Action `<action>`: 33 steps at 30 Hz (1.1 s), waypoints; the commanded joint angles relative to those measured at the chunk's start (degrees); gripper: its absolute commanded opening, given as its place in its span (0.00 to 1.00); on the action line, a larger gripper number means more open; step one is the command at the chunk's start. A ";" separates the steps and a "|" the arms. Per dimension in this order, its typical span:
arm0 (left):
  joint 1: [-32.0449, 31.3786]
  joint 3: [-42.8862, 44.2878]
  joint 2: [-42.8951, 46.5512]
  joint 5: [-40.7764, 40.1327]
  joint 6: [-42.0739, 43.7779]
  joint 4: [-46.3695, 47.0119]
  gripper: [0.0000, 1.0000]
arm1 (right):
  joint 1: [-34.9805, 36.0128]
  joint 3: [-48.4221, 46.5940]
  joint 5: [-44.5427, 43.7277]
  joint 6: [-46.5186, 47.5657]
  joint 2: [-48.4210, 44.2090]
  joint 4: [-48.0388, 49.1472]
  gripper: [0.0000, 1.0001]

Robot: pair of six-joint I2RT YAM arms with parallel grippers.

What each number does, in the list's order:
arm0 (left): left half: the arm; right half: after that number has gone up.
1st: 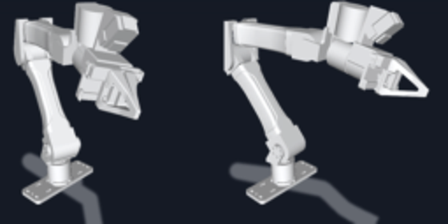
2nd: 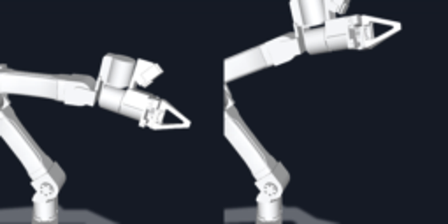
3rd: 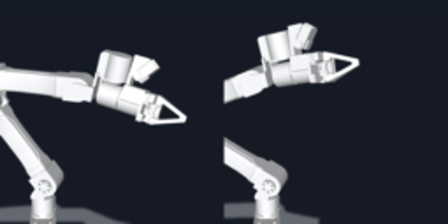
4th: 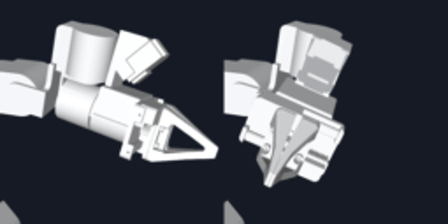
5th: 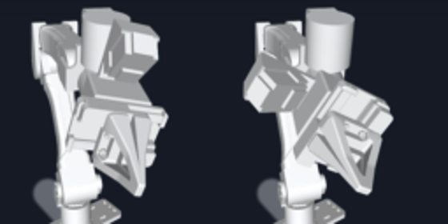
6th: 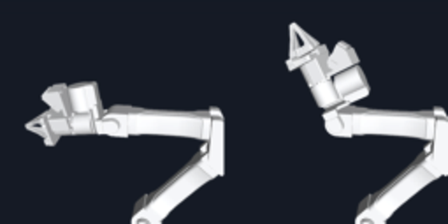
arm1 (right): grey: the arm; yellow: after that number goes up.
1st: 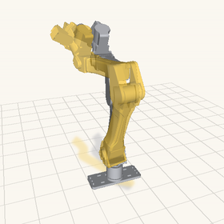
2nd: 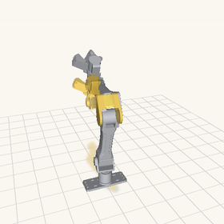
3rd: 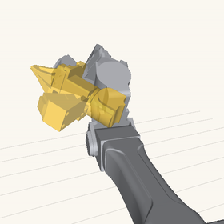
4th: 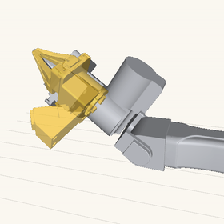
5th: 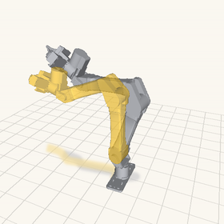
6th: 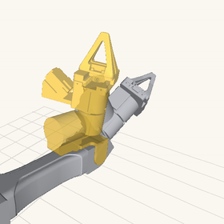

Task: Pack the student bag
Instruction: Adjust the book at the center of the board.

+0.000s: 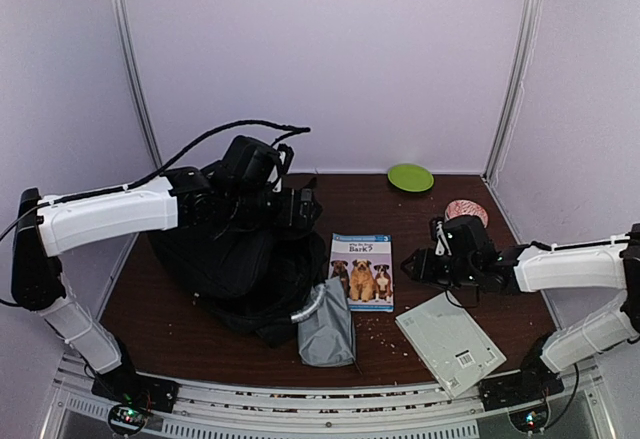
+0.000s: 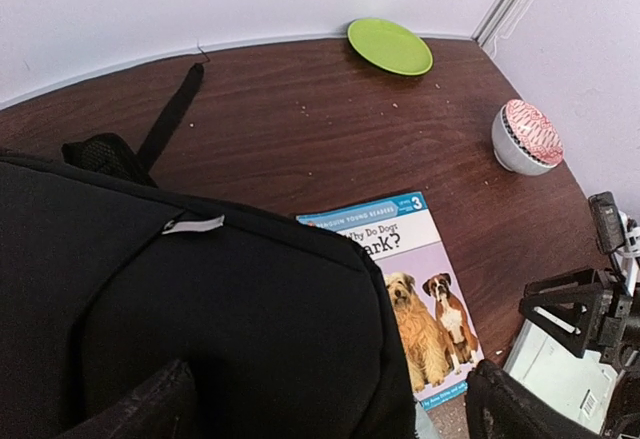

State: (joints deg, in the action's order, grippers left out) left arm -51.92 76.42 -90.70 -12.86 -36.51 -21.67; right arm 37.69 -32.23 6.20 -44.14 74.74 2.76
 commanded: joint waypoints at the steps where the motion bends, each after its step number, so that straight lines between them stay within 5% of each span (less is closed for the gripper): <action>1: -1.48 4.54 1.73 -3.45 -0.06 -1.90 0.95 | 0.80 0.33 1.14 -0.90 2.22 4.80 0.48; 11: -5.57 7.59 12.45 -18.01 2.37 -10.17 0.96 | 1.41 2.55 2.34 -1.93 1.01 7.49 0.53; 15: -13.21 10.37 11.55 -22.16 7.47 -6.25 0.95 | 1.42 4.11 0.58 -2.06 -1.38 6.80 0.53; 23: -14.24 21.76 -8.81 -4.59 4.00 -3.57 0.91 | 1.42 7.88 -3.89 -3.49 -7.79 4.53 0.53; 33: -4.87 25.43 -25.71 13.79 -4.66 0.06 0.83 | 1.42 10.06 -6.39 -3.50 -10.85 2.84 0.52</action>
State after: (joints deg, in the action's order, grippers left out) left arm -60.25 99.02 -114.02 -7.16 -37.52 -25.65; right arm 38.79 -23.44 2.28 -46.96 64.84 6.35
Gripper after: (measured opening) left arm 0.842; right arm 0.525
